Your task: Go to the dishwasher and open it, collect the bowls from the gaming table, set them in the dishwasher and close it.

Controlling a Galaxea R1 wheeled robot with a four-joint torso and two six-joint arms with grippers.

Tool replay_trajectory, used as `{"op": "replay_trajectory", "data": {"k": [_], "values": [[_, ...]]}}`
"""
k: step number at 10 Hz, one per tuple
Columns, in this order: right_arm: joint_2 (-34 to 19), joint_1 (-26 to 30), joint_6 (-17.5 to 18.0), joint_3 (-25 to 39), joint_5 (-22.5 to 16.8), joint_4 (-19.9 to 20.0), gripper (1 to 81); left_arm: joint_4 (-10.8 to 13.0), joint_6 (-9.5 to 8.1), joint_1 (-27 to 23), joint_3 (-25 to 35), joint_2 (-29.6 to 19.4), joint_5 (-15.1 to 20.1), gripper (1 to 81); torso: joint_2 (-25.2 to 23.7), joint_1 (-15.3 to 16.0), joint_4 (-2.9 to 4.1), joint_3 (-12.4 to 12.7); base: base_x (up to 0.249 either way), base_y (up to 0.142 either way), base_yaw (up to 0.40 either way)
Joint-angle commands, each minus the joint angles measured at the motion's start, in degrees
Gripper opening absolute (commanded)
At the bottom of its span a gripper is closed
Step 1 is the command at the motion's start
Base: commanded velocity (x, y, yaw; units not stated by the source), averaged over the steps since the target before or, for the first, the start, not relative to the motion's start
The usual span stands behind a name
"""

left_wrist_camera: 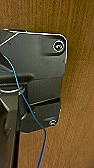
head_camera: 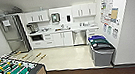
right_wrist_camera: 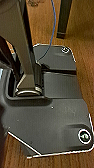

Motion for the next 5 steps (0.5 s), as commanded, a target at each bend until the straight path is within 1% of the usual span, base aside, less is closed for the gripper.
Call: {"op": "replay_trajectory", "data": {"k": [1,5], "values": [[-0.31,2.53,-0.05,-0.65,-3.11,-0.42,81.1,-0.10,-0.08,-2.65,0.67,-1.21,2.64,81.1,0.00,0.00,0.00,0.00,0.276,0.000,0.000],[-0.31,2.80,-0.14,-0.82,-3.11,-0.50,81.1,-0.10,-0.08,-2.65,0.67,-1.21,2.64,81.1,-0.02,-0.02,0.00,0.00,0.276,0.000,0.000]]}}
